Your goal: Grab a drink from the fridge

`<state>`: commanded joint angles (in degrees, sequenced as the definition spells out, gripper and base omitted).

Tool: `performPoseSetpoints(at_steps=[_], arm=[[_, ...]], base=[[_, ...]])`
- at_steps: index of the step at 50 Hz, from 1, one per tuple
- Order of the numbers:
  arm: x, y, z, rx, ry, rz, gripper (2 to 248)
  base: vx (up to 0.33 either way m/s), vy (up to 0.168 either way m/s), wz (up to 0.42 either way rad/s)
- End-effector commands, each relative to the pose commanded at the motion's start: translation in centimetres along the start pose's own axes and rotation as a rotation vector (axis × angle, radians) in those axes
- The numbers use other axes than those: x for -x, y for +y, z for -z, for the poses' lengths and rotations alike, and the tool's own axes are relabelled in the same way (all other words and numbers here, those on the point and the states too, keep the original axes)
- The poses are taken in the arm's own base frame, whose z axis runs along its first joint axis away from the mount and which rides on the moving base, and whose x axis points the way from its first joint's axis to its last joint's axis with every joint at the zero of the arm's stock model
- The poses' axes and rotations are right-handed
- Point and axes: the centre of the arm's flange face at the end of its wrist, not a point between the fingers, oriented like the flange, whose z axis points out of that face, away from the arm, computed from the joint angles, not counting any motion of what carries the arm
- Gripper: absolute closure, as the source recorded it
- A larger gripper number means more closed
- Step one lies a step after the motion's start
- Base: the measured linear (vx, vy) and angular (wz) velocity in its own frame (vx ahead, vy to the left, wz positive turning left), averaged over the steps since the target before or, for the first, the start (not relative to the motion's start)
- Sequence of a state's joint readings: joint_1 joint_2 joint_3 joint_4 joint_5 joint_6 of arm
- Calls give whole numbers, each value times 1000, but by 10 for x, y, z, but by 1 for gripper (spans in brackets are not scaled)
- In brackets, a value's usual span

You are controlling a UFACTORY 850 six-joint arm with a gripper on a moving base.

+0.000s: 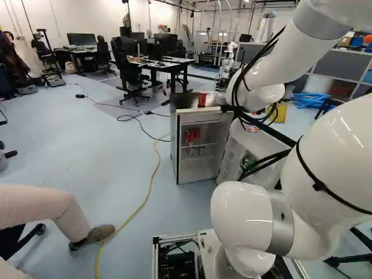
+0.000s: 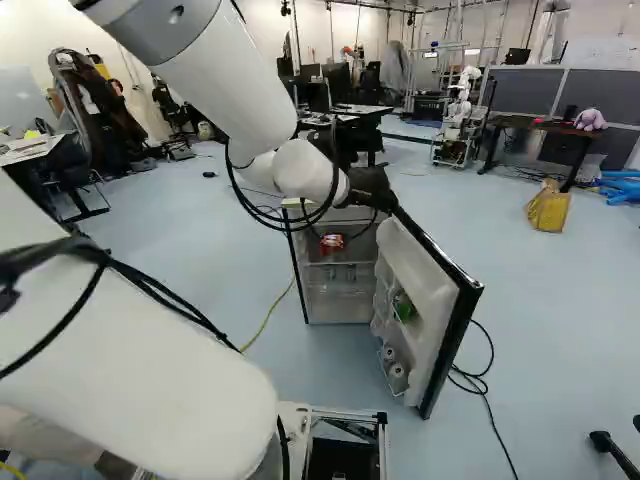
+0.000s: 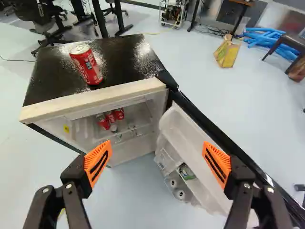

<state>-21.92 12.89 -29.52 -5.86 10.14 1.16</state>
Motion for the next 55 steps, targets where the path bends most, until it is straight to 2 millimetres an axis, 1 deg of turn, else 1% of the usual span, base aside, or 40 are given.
performPoseSetpoints(at_steps=[31, 41, 55], arm=[[-6, 23, 23, 54, -130, -61, 3], [-16, 30, 27, 69, -119, -73, 3], [-35, 43, 29, 93, -89, -89, 3]], base=[[0, 0, 0], [0, 0, 0], [0, 0, 0]])
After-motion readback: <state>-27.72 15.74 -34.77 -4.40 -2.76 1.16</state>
